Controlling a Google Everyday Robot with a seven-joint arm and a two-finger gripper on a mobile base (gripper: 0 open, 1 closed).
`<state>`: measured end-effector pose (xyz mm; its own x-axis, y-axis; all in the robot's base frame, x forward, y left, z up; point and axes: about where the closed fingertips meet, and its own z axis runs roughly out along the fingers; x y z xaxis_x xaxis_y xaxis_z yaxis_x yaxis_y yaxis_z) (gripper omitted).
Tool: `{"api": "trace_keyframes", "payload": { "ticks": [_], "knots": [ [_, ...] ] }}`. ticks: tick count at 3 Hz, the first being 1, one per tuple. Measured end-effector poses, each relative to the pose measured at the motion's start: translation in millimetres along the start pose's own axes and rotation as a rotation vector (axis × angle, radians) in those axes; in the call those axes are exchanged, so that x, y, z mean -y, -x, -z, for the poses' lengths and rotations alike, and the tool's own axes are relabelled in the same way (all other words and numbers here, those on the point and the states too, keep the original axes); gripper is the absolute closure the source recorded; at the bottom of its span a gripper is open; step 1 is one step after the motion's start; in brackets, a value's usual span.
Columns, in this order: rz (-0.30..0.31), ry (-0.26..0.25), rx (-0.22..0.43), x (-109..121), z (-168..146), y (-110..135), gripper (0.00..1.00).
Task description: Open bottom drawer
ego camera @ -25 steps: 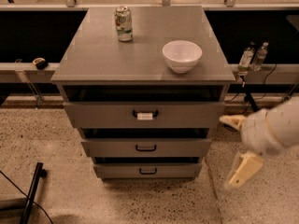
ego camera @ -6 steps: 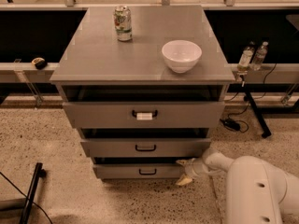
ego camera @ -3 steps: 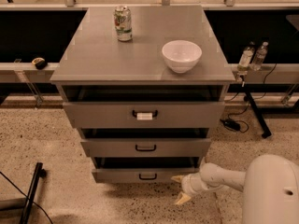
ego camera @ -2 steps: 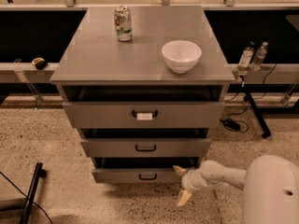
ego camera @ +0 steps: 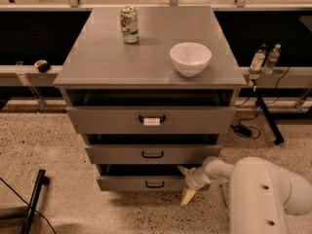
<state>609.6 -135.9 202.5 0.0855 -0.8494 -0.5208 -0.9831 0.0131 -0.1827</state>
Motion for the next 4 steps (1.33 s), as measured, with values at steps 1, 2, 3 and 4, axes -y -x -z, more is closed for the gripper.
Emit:
{"api": "trace_keyframes", "payload": {
  "ticks": [1,2,3,4],
  "knots": [
    [-0.002,-0.003,-0.007,15.6,-4.5,0.0,0.27],
    [-0.002,-0.003,-0.007,15.5,-4.5,0.0,0.50],
    [-0.010,0.016,-0.008,-4.5,-5.0,-3.4,0.65],
    [-0.002,0.040,-0.008,-28.8,-1.2,-2.3,0.65]
  ]
}}
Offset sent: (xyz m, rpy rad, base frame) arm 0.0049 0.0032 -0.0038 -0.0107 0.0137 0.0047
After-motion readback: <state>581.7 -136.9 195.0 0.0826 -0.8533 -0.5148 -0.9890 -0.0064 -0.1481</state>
